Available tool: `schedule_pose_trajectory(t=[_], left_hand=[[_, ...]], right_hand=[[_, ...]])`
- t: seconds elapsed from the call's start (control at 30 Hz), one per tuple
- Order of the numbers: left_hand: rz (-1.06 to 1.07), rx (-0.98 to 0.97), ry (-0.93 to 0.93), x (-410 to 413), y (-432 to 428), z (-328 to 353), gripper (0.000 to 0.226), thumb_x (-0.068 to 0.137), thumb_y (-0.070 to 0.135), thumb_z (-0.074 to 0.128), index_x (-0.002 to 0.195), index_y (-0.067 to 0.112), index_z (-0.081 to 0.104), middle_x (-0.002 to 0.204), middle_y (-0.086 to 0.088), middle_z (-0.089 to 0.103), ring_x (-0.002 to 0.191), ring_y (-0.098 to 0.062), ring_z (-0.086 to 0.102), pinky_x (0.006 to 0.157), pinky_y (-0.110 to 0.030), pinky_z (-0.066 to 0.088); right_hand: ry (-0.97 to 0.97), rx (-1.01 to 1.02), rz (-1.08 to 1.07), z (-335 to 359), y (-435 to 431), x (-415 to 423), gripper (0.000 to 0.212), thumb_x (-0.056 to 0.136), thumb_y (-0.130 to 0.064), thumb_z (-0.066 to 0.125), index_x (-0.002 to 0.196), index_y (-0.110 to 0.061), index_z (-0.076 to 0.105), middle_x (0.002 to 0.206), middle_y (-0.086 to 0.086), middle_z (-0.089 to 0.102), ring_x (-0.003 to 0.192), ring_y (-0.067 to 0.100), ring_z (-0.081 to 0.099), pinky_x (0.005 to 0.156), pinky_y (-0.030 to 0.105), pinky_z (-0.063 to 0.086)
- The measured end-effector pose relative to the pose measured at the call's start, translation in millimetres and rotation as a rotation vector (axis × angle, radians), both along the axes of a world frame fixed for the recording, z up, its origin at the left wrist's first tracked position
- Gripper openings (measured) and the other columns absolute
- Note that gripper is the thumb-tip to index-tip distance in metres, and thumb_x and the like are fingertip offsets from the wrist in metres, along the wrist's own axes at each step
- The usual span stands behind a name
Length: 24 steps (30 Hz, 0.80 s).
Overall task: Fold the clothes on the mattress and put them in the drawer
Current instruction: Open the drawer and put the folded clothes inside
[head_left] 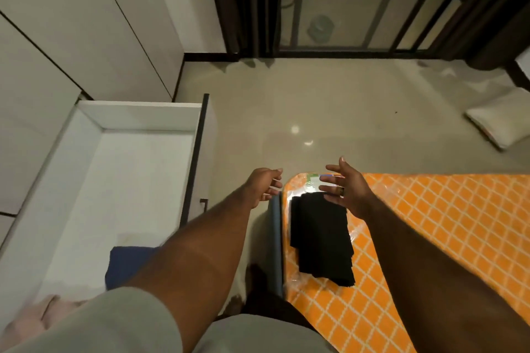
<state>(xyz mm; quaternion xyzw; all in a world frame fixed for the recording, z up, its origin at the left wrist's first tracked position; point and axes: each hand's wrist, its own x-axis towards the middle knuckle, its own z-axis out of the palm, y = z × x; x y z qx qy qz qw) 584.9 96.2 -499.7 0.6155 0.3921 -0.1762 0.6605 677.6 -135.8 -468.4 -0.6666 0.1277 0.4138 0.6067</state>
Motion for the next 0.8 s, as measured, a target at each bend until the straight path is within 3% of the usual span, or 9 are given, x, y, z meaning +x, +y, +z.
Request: schedule_pose_trajectory(t=[0.2,0.37,0.53,0.67,0.8], left_hand=[[-0.027,-0.032,0.066,1,-32,-22,0.021,0.102,0.031,0.057,0.100,0.010,0.060,0.078,-0.005,0.061,0.056,-0.013,0.049,0.051,-0.023,0.034],[-0.033,-0.011,0.149,2,-48,-55,0.031,0.101,0.026,0.058,0.119,0.002,0.063,0.086,-0.010,0.062,0.053,-0.013,0.049,0.047,-0.022,0.034],[-0.025,-0.005,0.232,5,-66,-100,0.031,0.097,0.029,0.065,0.119,0.007,0.065,0.080,-0.006,0.061,0.052,-0.011,0.051,0.047,-0.023,0.039],[-0.030,0.002,0.294,9,-84,-131,0.039,0.090,0.030,0.072,0.121,0.010,0.060,0.097,-0.006,0.064,0.076,-0.017,0.059,0.057,-0.028,0.048],[-0.050,-0.020,0.317,16,-104,-160,0.048,0.084,0.028,0.077,0.125,0.013,0.057,0.117,-0.006,0.066,0.099,-0.021,0.061,0.069,-0.032,0.048]], right_hand=[[0.083,-0.008,-0.097,-42,-29,-16,0.058,0.101,-0.063,0.043,0.132,-0.019,0.062,0.123,0.014,0.070,0.101,0.029,0.069,0.097,0.047,0.051],[0.141,-0.037,-0.101,-74,-33,-26,0.057,0.101,-0.065,0.040,0.129,-0.021,0.062,0.125,0.014,0.069,0.109,0.032,0.068,0.097,0.047,0.051],[0.123,-0.131,-0.137,-104,-37,-29,0.057,0.103,-0.063,0.039,0.134,-0.019,0.058,0.128,0.011,0.066,0.113,0.031,0.066,0.096,0.047,0.054],[0.097,-0.222,-0.184,-127,-44,-30,0.056,0.106,-0.056,0.039,0.148,-0.019,0.046,0.133,0.007,0.057,0.114,0.027,0.060,0.098,0.047,0.052],[0.082,-0.283,-0.181,-144,-54,-30,0.033,0.108,-0.049,0.038,0.126,-0.024,0.052,0.105,-0.007,0.057,0.096,0.016,0.056,0.098,0.046,0.049]])
